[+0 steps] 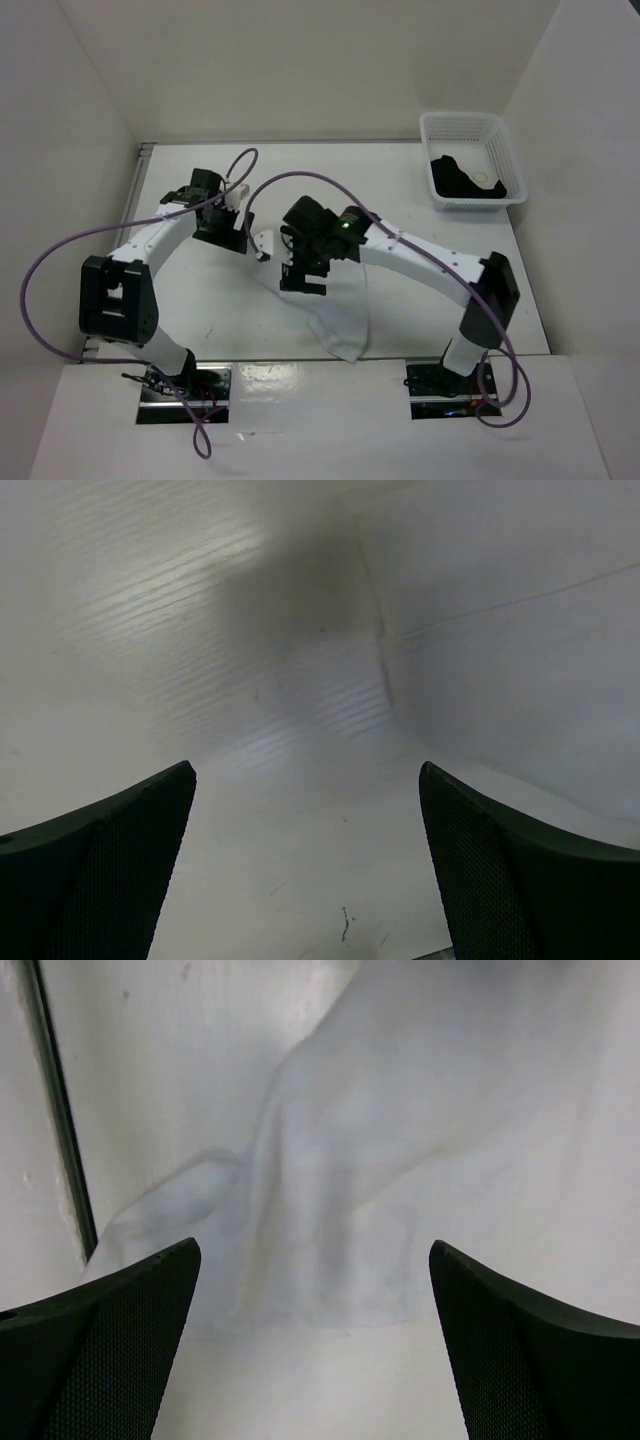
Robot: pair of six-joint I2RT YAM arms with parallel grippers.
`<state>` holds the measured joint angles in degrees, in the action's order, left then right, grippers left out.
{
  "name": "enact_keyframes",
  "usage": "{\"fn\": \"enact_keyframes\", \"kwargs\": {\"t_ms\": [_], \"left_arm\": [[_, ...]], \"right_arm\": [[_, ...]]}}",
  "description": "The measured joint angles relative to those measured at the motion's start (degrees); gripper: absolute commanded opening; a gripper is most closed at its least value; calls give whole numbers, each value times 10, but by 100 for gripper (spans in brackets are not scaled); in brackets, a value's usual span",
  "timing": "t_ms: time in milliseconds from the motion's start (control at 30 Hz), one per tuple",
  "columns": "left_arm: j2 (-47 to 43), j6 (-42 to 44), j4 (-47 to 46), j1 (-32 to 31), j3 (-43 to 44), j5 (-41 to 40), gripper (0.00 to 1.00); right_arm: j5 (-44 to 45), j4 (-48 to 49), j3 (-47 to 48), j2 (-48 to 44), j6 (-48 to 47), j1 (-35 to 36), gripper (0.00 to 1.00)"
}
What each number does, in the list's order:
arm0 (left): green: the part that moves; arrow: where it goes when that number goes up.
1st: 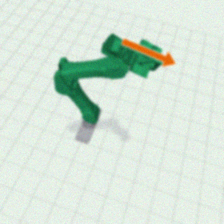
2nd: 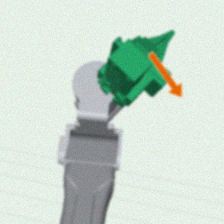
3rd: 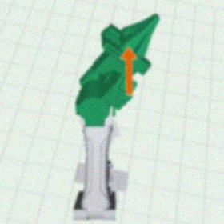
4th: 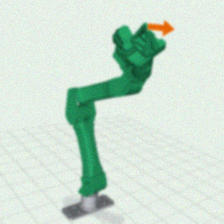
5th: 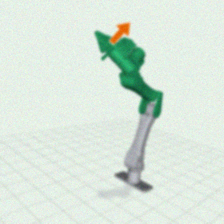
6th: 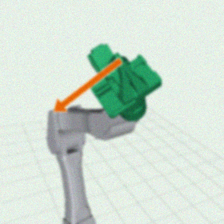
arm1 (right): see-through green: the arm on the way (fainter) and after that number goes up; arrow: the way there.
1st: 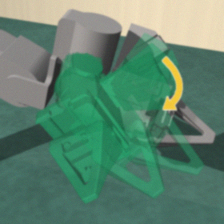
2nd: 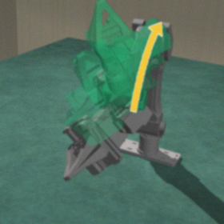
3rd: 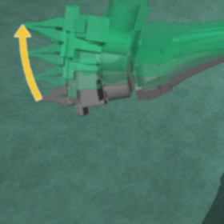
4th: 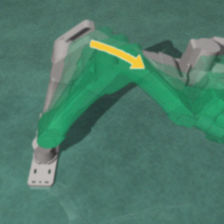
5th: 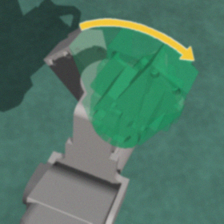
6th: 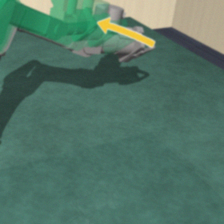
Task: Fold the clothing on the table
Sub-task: Flatten the skirt out
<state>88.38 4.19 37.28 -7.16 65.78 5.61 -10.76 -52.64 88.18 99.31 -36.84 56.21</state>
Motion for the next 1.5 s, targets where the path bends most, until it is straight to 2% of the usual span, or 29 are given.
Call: {"fn": "enact_keyframes", "kwargs": {"t_ms": [167,300,400,733,1100,1367,1500], "left_arm": [[78,0,3,-18,36,66,92],[137,1,1,-14,67,126,87],[174,2,-4,-7,87,164,84],[240,31,-14,0,115,226,82],[269,52,-24,8,137,274,61],[276,63,-24,23,137,297,60],[279,64,-26,30,137,308,56]], "right_arm": [[18,51,-32,-104,49,-42,96],[19,76,-73,-130,83,-131,96],[20,84,-112,-140,99,-170,96],[9,97,-168,-211,124,-203,96],[4,115,-193,-212,141,-220,94],[-1,121,-206,-211,148,-221,92],[-2,129,-208,-205,153,-224,92]]}}
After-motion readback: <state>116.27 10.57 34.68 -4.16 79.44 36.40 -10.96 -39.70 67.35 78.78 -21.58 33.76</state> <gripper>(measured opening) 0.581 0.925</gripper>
